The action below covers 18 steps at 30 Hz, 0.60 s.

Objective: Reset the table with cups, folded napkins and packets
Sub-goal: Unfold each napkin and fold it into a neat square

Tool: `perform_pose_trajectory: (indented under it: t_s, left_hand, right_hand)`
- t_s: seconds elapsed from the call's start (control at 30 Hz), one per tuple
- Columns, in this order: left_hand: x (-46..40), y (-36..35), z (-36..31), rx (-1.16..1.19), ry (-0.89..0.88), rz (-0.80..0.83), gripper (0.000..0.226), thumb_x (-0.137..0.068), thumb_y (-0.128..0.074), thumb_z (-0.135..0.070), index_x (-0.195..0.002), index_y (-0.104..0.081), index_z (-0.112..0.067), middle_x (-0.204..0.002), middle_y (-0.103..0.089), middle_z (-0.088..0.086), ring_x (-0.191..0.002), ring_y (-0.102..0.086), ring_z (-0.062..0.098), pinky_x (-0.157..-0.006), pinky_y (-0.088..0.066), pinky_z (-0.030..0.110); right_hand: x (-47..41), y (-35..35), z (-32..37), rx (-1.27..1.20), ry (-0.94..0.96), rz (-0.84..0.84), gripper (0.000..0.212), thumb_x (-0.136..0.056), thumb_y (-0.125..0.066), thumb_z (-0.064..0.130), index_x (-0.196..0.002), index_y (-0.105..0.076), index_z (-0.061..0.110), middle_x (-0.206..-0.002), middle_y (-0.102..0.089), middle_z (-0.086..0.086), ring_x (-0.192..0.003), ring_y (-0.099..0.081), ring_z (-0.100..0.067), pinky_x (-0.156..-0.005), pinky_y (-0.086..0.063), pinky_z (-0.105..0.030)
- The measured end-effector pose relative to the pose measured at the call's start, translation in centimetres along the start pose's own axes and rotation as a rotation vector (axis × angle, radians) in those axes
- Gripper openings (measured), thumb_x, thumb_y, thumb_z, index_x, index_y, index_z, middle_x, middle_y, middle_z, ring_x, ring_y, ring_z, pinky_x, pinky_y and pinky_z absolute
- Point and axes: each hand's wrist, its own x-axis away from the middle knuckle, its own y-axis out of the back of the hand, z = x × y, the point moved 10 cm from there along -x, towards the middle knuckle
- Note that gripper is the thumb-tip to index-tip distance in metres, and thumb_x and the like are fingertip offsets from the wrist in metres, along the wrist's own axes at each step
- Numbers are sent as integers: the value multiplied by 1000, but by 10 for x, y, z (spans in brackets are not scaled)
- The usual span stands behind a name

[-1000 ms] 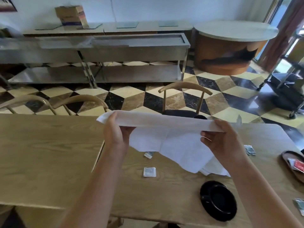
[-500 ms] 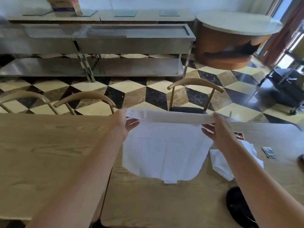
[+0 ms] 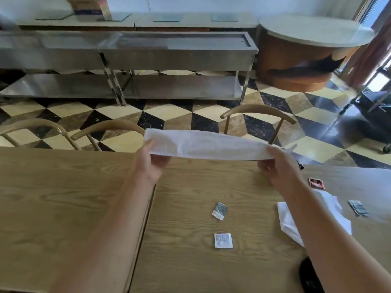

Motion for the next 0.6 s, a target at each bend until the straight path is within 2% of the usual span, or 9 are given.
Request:
perform_pose_trajectory:
  t_s: [0.07, 0.1, 0.17, 0.27, 0.3, 0.37, 0.4, 0.5, 0.6]
  left_hand:
    - [5, 43, 31, -101, 108, -160, 13, -101, -56, -19, -102, -66, -12, -93, -69, 9, -80, -67, 21, -52, -58, 24]
    - [8, 67, 47, -153, 156, -232, 10, -100, -57, -16, -96, -66, -12, -85, -68, 7, -71, -65, 18, -45, -53, 21]
    - [15, 115, 77, -215, 233, -334, 10, -99, -60, -11, -90, -66, -11, -76, -68, 5, -63, -63, 16, -41, -49, 19]
    - [28, 179, 117, -292, 322, -404, 6, -96, -62, -5, -99, -67, -4, -81, -69, 10, -67, -64, 20, -47, -54, 24]
    - [34, 197, 128, -313, 342, -423, 6, -94, -62, -2, -98, -67, -2, -76, -72, 11, -62, -68, 21, -47, -55, 26]
    - [49, 232, 146, -366, 371, -497, 11, -92, -63, 4, -83, -65, -3, -56, -71, 8, -43, -67, 19, -37, -51, 23]
    - [57, 249, 154, -404, 383, -540, 16, -91, -63, 6, -79, -63, -4, -53, -69, 8, -40, -65, 19, -33, -48, 21]
    - [83, 296, 175, -545, 433, -617, 16, -91, -65, 5, -80, -64, -7, -75, -67, 14, -59, -61, 25, -33, -46, 18]
    - [105, 329, 190, -599, 450, -663, 11, -89, -69, 3, -81, -66, -4, -82, -67, 16, -64, -60, 26, -40, -49, 23]
  right_hand:
    - [7, 18, -33, 17, -67, -39, 9, -91, -63, 7, -94, -67, 14, -75, -64, 1, -61, -63, -10, -51, -52, -23]
    - [11, 29, -54, 21, -108, -52, 14, -90, -64, 6, -99, -69, 15, -76, -65, 2, -64, -61, -10, -52, -52, -22]
    - [18, 53, -98, 25, -204, -98, 25, -88, -62, 3, -109, -68, 15, -81, -66, 1, -68, -59, -11, -52, -52, -22]
    - [29, 96, -162, 54, -343, -173, 27, -87, -64, 0, -110, -65, 12, -86, -67, -4, -72, -62, -17, -50, -54, -23]
    - [34, 112, -181, 74, -386, -201, 25, -87, -65, 1, -109, -64, 11, -87, -68, -6, -73, -64, -18, -49, -54, -23]
    - [45, 141, -219, 122, -476, -256, 21, -90, -65, 3, -109, -64, 11, -87, -69, -7, -73, -65, -19, -49, -54, -24]
    - [52, 155, -237, 139, -521, -281, 20, -91, -65, 4, -110, -64, 11, -89, -69, -7, -74, -66, -19, -51, -54, -25]
    - [76, 188, -280, 228, -626, -329, 22, -92, -65, 4, -112, -62, 11, -90, -67, -8, -70, -64, -18, -53, -52, -27]
    - [98, 211, -305, 287, -673, -349, 24, -91, -69, 5, -113, -62, 10, -93, -67, -10, -68, -62, -18, -52, -51, -26]
